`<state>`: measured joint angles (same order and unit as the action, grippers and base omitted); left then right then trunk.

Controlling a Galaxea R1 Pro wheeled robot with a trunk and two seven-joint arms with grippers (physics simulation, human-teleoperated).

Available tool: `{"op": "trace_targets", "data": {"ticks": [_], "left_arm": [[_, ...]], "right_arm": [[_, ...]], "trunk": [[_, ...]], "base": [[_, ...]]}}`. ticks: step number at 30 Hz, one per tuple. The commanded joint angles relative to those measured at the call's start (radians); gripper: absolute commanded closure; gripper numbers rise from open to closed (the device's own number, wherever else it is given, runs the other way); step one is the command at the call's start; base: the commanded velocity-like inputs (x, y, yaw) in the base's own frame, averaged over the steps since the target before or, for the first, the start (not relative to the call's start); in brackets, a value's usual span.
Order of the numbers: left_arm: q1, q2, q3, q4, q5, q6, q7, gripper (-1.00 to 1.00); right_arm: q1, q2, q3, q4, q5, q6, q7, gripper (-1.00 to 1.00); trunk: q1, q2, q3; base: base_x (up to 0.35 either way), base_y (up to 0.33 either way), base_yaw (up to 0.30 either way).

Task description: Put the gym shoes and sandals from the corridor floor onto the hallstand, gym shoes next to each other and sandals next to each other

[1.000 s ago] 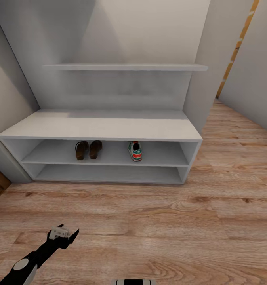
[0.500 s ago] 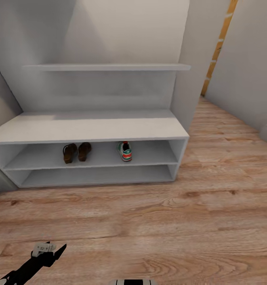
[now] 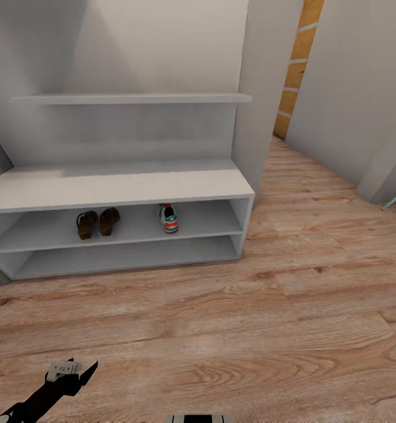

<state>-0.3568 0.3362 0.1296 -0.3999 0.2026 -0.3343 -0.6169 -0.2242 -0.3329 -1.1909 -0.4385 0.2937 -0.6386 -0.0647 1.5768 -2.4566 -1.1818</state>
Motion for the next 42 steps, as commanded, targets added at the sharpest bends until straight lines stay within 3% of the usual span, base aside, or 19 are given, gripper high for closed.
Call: {"op": "trace_targets", "data": {"ticks": [1, 21, 26, 28, 31, 34, 42], "left_arm": [[-0.001, 0.0, 0.003, 0.001, 0.007, 0.002, -0.008, -1.0], [-0.001, -0.002, 0.004, 0.001, 0.011, 0.004, 0.0, -1.0], [-0.001, -0.002, 0.004, 0.002, 0.012, 0.004, 0.0, -1.0], [-0.001, -0.002, 0.004, 0.003, 0.012, 0.004, 0.001, -1.0], [-0.001, -0.001, 0.004, 0.006, 0.012, 0.003, 0.001, -1.0], [-0.001, 0.001, 0.008, 0.012, 0.012, 0.003, 0.001, -1.0], [-0.001, -0.001, 0.014, 0.016, 0.011, 0.002, 0.0, -1.0]], "right_arm": [[-0.001, 0.0, -0.005, 0.001, 0.009, -0.004, -0.004, 1.0], [-0.001, 0.013, -0.005, 0.001, 0.013, -0.004, -0.004, 1.0], [-0.001, 0.031, -0.004, 0.001, 0.022, -0.003, -0.004, 1.0], [-0.001, 0.041, 0.004, 0.001, 0.046, -0.003, -0.003, 1.0], [-0.001, 0.06, 0.036, 0.001, 0.095, -0.003, -0.004, 1.0], [-0.001, 0.095, 0.109, 0.001, 0.148, -0.003, -0.007, 1.0], [-0.001, 0.177, 0.266, -0.005, 0.17, -0.003, -0.008, 1.0]], "trunk": [[0.0, 0.0, -0.001], [0.0, 0.0, -0.001], [0.0, 0.0, -0.001], [0.0, 0.0, -0.001], [0.0, 0.0, -0.001], [0.0, 0.0, -0.001], [0.0, 0.0, -0.001]], "base": [[-0.085, -0.054, -0.01], [-0.012, -0.102, 0.078], [0.0, -0.018, 0.019], [0.0, -0.005, 0.006], [0.0, -0.003, 0.003], [0.0, 0.0, 0.0], [0.0, 0.0, 0.0]]}}
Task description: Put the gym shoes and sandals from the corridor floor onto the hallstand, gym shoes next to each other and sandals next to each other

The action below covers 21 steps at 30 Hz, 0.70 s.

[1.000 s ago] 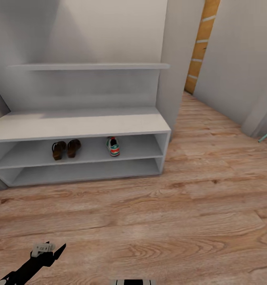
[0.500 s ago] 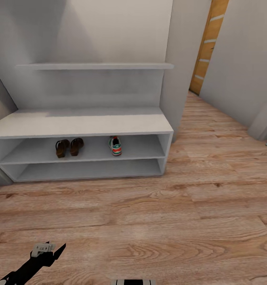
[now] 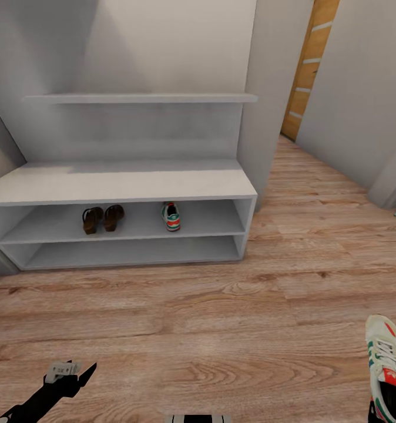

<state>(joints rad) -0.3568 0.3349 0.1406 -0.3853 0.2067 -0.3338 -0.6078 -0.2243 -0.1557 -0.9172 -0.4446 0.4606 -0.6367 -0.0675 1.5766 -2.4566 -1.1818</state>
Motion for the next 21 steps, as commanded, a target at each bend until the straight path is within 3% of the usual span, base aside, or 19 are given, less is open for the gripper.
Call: {"op": "trace_targets", "data": {"ticks": [1, 3, 6, 7, 8, 9, 12, 13, 14, 15, 16, 18, 21], "left_arm": [[-0.001, 0.0, 0.003, 0.001, 0.007, 0.002, -0.009, -1.0], [-0.001, -0.002, 0.004, 0.002, 0.007, 0.002, -0.009, -1.0], [-0.001, -0.002, 0.004, 0.002, 0.007, 0.002, -0.009, -1.0], [-0.001, -0.002, 0.004, 0.003, 0.005, 0.002, -0.009, -1.0], [-0.001, -0.002, 0.004, 0.003, 0.005, 0.002, -0.009, -1.0], [-0.001, -0.001, 0.005, 0.005, 0.005, 0.002, -0.009, -1.0], [-0.001, 0.0, 0.005, 0.006, 0.005, 0.002, -0.009, -1.0], [-0.001, 0.001, 0.005, 0.018, 0.006, 0.001, -0.009, -1.0], [0.0, 0.001, 0.005, 0.019, 0.005, 0.001, -0.009, -1.0], [0.001, 0.001, 0.005, 0.032, 0.006, 0.001, -0.009, -1.0], [0.001, 0.001, 0.005, 0.038, 0.006, 0.001, -0.009, -1.0], [0.001, 0.001, 0.005, 0.042, 0.006, 0.001, -0.009, -1.0], [0.001, 0.001, 0.005, 0.045, 0.006, 0.001, -0.009, -1.0]], "right_arm": [[-0.001, 0.006, 0.004, 0.001, 0.004, -0.005, -0.005, 1.0], [-0.001, 0.027, 0.051, 0.0, 0.005, -0.005, -0.006, 1.0], [-0.001, 0.038, 0.078, 0.0, 0.004, -0.005, -0.005, 1.0], [-0.001, 0.057, 0.116, -0.001, 0.004, -0.005, -0.004, 1.0], [-0.001, 0.061, 0.122, -0.001, 0.004, -0.005, -0.004, 1.0], [-0.002, 0.082, 0.176, -0.003, 0.004, -0.003, -0.004, 1.0], [-0.003, 0.091, 0.202, -0.003, 0.004, -0.004, -0.005, 1.0], [-0.004, 0.114, 0.269, -0.002, 0.004, -0.003, -0.003, 1.0], [-0.004, 0.117, 0.287, -0.002, 0.004, -0.002, -0.003, 1.0], [-0.007, 0.142, 0.378, -0.004, 0.003, 0.0, -0.004, 1.0], [-0.017, 0.157, 0.403, -0.004, 0.004, 0.001, -0.004, 1.0], [-0.043, 0.181, 0.426, -0.004, 0.004, 0.006, -0.004, 1.0], [-0.058, 0.196, 0.435, -0.004, 0.004, 0.014, -0.004, 1.0]], "trunk": [[0.0, 0.0, -0.001], [0.0, 0.0, -0.001], [0.0, 0.0, -0.001], [0.0, 0.0, -0.001], [0.0, 0.0, -0.001], [0.0, 0.0, -0.001], [0.0, 0.0, -0.001], [0.0, 0.0, -0.001], [0.0, 0.0, -0.001], [0.0, 0.0, -0.001], [0.0, 0.0, -0.001], [0.0, 0.0, -0.001], [0.0, 0.0, -0.001]], "base": [[0.0, 0.0, 0.0], [0.0, 0.0, 0.0], [0.0, 0.0, 0.0], [0.0, 0.0, 0.0], [0.0, 0.0, 0.0], [0.0, 0.0, 0.0], [0.0, 0.0, 0.0], [0.0, 0.0, 0.0], [0.0, 0.0, 0.0], [0.0, 0.0, 0.0], [0.0, 0.0, 0.0], [0.0, 0.0, 0.0], [0.0, 0.0, 0.0]]}}
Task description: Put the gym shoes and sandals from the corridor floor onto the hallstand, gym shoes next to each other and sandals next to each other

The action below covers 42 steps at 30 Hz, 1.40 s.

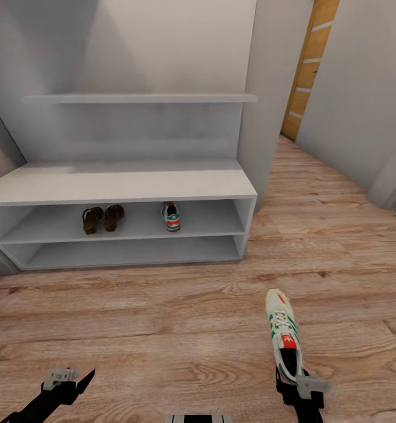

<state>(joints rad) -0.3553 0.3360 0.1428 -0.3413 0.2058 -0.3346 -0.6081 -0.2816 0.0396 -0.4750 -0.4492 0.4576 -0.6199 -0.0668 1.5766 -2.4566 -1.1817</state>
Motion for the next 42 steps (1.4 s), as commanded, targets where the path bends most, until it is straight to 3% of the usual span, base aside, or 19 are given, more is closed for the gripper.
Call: {"op": "trace_targets", "data": {"ticks": [1, 8, 13, 14, 18, 27, 30, 39, 42], "left_arm": [[-0.001, 0.0, 0.003, 0.004, 0.006, 0.002, -0.009, -1.0], [-0.001, 0.001, 0.003, 0.016, 0.006, 0.002, -0.008, -1.0], [-0.001, 0.003, 0.003, 0.043, 0.005, -0.009, -0.009, -1.0], [-0.001, 0.004, 0.004, 0.065, 0.007, -0.038, -0.008, -1.0], [0.001, 0.004, 0.004, 0.1, 0.008, -0.09, -0.008, -1.0], [0.002, 0.001, 0.0, 0.152, 0.002, -0.218, -0.013, -1.0], [0.002, 0.0, -0.001, 0.162, -0.003, -0.235, -0.016, -1.0], [0.014, -0.003, -0.004, 0.175, -0.008, -0.248, -0.019, -1.0], [0.02, -0.003, -0.006, 0.176, -0.008, -0.249, -0.019, -1.0]], "right_arm": [[-0.015, 0.015, 0.003, 0.0, 0.007, 0.013, -0.004, 1.0], [-0.072, 0.044, 0.048, 0.0, 0.007, 0.1, -0.005, 1.0], [-0.115, 0.068, 0.074, 0.001, 0.007, 0.123, -0.007, 1.0], [-0.133, 0.089, 0.077, 0.001, 0.007, 0.125, -0.007, 1.0], [-0.163, 0.106, 0.077, 0.001, 0.007, 0.144, -0.007, 1.0], [-0.229, 0.124, 0.078, 0.001, 0.007, 0.269, -0.007, 1.0], [-0.254, 0.135, 0.078, 0.001, 0.007, 0.279, -0.007, 1.0], [-0.325, 0.135, 0.08, 0.003, 0.007, 0.291, -0.008, 1.0], [-0.352, 0.135, 0.081, 0.003, 0.007, 0.347, -0.008, 1.0]], "trunk": [[0.0, 0.0, -0.001], [0.0, 0.0, -0.001], [0.0, 0.0, -0.001], [0.0, 0.0, -0.001], [0.0, 0.0, -0.001], [0.0, 0.0, -0.001], [0.0, 0.0, -0.001], [0.0, 0.0, -0.001], [0.0, 0.0, -0.001]], "base": [[0.0, 0.0, 0.0], [0.0, 0.0, 0.0], [0.0, 0.0, 0.0], [0.0, 0.0, 0.0], [0.0, 0.0, 0.0], [0.0, 0.0, 0.0], [0.0, 0.0, 0.0], [0.0, 0.0, 0.0], [0.0, 0.0, 0.0]]}}
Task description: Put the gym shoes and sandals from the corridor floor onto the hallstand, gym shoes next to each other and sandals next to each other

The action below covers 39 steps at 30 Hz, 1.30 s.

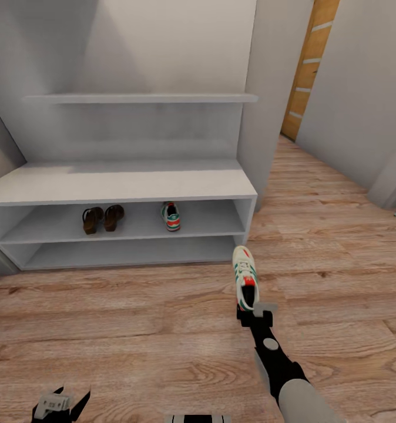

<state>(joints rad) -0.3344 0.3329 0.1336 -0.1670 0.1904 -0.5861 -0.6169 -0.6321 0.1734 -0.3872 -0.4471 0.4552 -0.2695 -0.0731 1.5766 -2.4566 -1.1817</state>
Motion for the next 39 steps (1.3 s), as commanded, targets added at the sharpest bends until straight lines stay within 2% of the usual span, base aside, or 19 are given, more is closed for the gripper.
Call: {"op": "trace_targets", "data": {"ticks": [1, 3, 15, 16, 17, 20, 24, 27, 31, 39], "left_arm": [[0.0, 0.0, 0.003, 0.002, 0.008, 0.002, -0.01, -1.0], [0.001, 0.0, 0.003, 0.002, 0.007, 0.002, -0.01, -1.0], [0.003, -0.002, 0.003, 0.004, 0.004, 0.002, -0.01, -1.0], [0.003, -0.002, 0.003, 0.004, 0.004, 0.002, -0.01, -1.0], [0.003, -0.002, 0.003, 0.004, 0.004, 0.002, -0.01, -1.0], [0.003, -0.002, 0.003, 0.004, 0.004, 0.002, -0.01, -1.0], [0.003, -0.002, 0.003, 0.004, 0.004, 0.003, -0.01, -1.0], [0.003, -0.002, 0.003, 0.004, 0.004, 0.003, -0.01, -1.0], [0.003, -0.002, 0.003, 0.004, 0.005, 0.003, -0.01, -1.0], [0.003, -0.002, 0.003, 0.003, 0.007, 0.003, -0.01, -1.0]], "right_arm": [[-0.009, 0.001, -0.007, 0.001, 0.01, 0.018, -0.001, 1.0], [-0.028, 0.001, -0.007, 0.001, 0.01, 0.049, -0.001, 1.0], [-0.092, 0.001, -0.003, 0.002, 0.008, 0.12, -0.001, 1.0], [-0.097, 0.001, 0.006, 0.002, 0.008, 0.127, -0.001, 1.0], [-0.108, 0.001, 0.037, 0.002, 0.008, 0.137, -0.002, 1.0], [-0.118, 0.001, 0.074, 0.001, 0.007, 0.141, -0.004, 1.0], [-0.126, 0.001, 0.098, 0.0, 0.004, 0.144, -0.004, 1.0], [-0.139, 0.001, 0.103, 0.001, 0.003, 0.148, -0.004, 1.0], [-0.18, 0.001, 0.105, 0.001, 0.002, 0.238, -0.001, 1.0], [-0.211, 0.001, 0.105, 0.002, 0.002, 0.264, 0.0, 1.0]], "trunk": [[0.0, 0.0, -0.001], [0.0, 0.0, -0.001], [0.0, 0.0, -0.001], [0.0, 0.0, -0.001], [0.0, 0.0, -0.001], [0.0, 0.0, -0.001], [0.0, 0.0, -0.001], [0.0, 0.0, -0.001], [0.0, 0.0, -0.001], [0.0, 0.0, -0.001]], "base": [[0.0, 0.0, 0.0], [0.0, 0.0, 0.0], [0.0, 0.0, 0.0], [0.0, 0.0, 0.0], [0.0, 0.0, 0.0], [0.0, 0.0, 0.0], [0.0, 0.0, 0.0], [0.0, 0.0, 0.0], [0.0, 0.0, 0.0], [0.0, 0.0, 0.0]]}}
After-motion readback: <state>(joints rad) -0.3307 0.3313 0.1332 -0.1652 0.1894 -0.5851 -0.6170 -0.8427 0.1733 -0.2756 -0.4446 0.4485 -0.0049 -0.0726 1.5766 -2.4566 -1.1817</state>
